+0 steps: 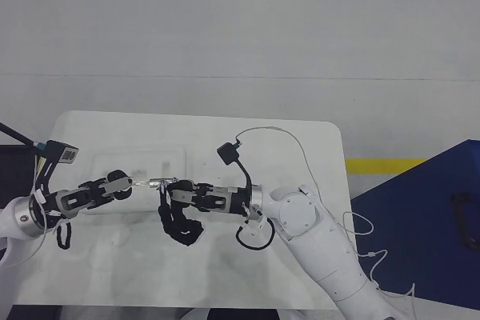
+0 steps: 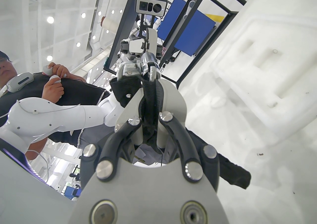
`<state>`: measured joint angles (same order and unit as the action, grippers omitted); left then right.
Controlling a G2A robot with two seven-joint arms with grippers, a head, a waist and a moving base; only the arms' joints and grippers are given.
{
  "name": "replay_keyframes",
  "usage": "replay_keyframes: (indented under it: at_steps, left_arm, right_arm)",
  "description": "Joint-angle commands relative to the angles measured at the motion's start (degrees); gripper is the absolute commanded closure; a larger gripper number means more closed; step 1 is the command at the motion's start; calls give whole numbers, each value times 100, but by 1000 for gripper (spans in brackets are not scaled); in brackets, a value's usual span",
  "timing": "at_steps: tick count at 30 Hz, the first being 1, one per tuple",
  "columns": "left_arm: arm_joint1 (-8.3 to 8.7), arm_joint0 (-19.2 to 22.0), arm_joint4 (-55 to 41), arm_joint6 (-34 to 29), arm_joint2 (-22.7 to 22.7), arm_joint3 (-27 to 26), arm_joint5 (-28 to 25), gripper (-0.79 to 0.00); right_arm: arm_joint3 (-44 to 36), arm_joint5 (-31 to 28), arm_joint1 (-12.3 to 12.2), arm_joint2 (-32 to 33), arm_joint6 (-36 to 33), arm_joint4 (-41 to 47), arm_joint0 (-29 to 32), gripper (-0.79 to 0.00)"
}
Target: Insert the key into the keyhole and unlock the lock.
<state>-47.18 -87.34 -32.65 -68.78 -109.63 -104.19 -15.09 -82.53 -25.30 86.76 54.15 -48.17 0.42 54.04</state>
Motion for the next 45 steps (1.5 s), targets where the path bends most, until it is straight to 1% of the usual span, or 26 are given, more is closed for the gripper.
replay_keyframes:
  at_steps: [1,8,21,27,41,42,45]
  left_arm:
    - [4,20,28,-31,27,-6,21,0]
    - [5,30,44,-84,76,-29,-39,0]
    - [4,-108,263,-111,93,-193,-236,0]
    - [10,-164,258,-259,147,-253,-195,0]
    - [8,-164,276,-210,141,-252,-191,0]
    - [5,-171,401,-90,132,-314,-244,0]
    - [-2,-264,514,-48,148,-432,-341,0]
  right_arm:
    - [10,3,-7,-8,-9,17,-16,0]
    - [27,16,-34,-59,-57,-5,-48,0]
    - [-91,-37,-93,-133,-25,-169,-8,0]
    - [-122,7,-108,-154,31,-179,17,0]
    - [-122,7,-108,-154,31,-179,17,0]
    - [-126,22,-109,-156,47,-184,30,0]
    - [-252,155,-135,-160,65,-359,80,0]
